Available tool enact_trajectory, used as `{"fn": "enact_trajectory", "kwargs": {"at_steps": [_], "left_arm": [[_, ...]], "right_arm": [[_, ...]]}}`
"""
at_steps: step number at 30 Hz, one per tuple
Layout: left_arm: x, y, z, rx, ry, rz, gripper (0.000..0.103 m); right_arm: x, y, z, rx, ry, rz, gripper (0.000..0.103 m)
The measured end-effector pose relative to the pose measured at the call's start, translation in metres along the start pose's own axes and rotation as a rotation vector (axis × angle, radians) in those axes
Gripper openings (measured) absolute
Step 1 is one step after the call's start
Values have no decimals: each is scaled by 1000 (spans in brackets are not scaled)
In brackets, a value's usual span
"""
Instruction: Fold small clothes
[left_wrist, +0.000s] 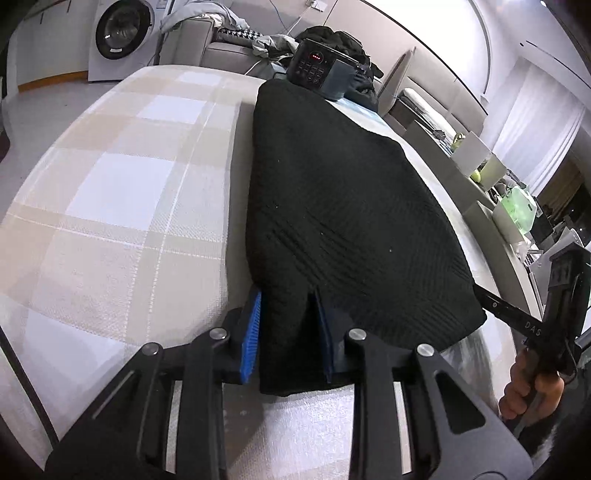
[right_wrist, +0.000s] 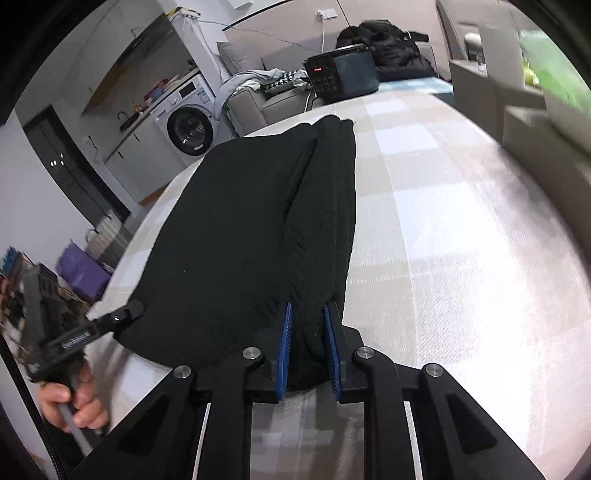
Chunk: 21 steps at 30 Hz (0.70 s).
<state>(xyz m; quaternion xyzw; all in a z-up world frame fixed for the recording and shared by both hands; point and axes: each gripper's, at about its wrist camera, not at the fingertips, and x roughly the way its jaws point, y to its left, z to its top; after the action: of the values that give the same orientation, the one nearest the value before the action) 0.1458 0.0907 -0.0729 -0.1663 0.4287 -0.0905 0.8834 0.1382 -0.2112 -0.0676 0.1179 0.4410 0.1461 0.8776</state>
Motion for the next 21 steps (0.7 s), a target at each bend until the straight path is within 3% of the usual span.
{"fn": "enact_trajectory", "kwargs": {"at_steps": [1, 2, 3, 4, 5, 6, 8, 10, 13, 21], "left_arm": [[-6, -2, 0, 19, -18, 12, 25], [-13, -6, -1, 47, -47, 29, 33], [-21, -11, -4, 76, -77, 46, 39], [-28, -15, -6, 100, -105, 63, 55], [-34, -19, -7, 118, -130, 79, 70], [-43, -24, -8, 147, -171, 92, 76], [-55, -34, -12, 199, -236, 92, 87], [-59, -41, -14, 233, -271, 101, 102], [-63, -47, -17, 257, -327, 100, 102], [-62, -48, -26, 272, -373, 122, 102]], "right_arm": [[-4, 3, 0, -19, -13, -12, 21], [-8, 4, -1, -30, -28, -19, 27], [-13, 6, -1, -42, -48, -25, 40], [-21, 7, -3, -63, -84, -24, 50], [-28, 9, -4, -77, -118, -22, 70], [-34, 10, -5, -85, -145, -23, 86], [-47, 16, -8, -126, -213, -15, 101], [-55, 22, -10, -174, -268, -21, 103], [-59, 27, -13, -204, -298, -5, 103], [-57, 35, -16, -258, -362, 47, 103]]}}
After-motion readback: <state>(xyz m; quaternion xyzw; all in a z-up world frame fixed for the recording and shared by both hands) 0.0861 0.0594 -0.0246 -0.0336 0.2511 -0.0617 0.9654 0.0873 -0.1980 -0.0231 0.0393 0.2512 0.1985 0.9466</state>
